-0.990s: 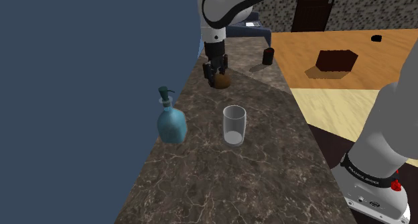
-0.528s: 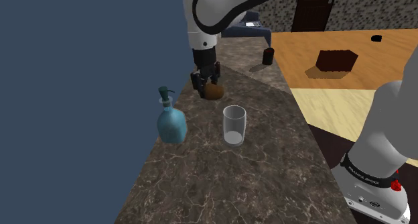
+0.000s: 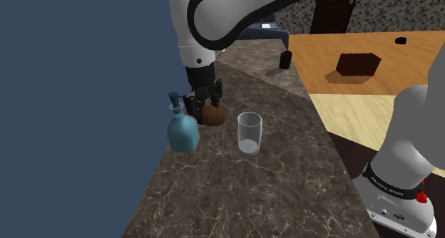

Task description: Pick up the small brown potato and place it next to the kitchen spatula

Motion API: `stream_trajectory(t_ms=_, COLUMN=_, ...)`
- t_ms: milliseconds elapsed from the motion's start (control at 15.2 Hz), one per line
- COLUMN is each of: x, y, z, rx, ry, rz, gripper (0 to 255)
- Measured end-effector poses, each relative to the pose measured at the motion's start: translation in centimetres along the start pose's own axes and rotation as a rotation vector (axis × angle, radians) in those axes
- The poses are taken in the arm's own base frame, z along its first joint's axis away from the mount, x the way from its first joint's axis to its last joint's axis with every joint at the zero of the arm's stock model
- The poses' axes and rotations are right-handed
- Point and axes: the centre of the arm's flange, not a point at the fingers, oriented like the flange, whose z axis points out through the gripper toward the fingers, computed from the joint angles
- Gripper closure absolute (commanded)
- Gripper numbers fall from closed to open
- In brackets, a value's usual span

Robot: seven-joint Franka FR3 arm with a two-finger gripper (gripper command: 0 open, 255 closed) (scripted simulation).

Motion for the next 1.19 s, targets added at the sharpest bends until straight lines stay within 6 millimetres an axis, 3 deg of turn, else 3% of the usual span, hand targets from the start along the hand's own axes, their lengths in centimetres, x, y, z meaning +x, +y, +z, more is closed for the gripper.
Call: stream_trajectory(t_ms=1188, x=-4.2, y=-23.7, z=1.3, rx=0.000, ry=0.000, rz=0.000, gripper=255)
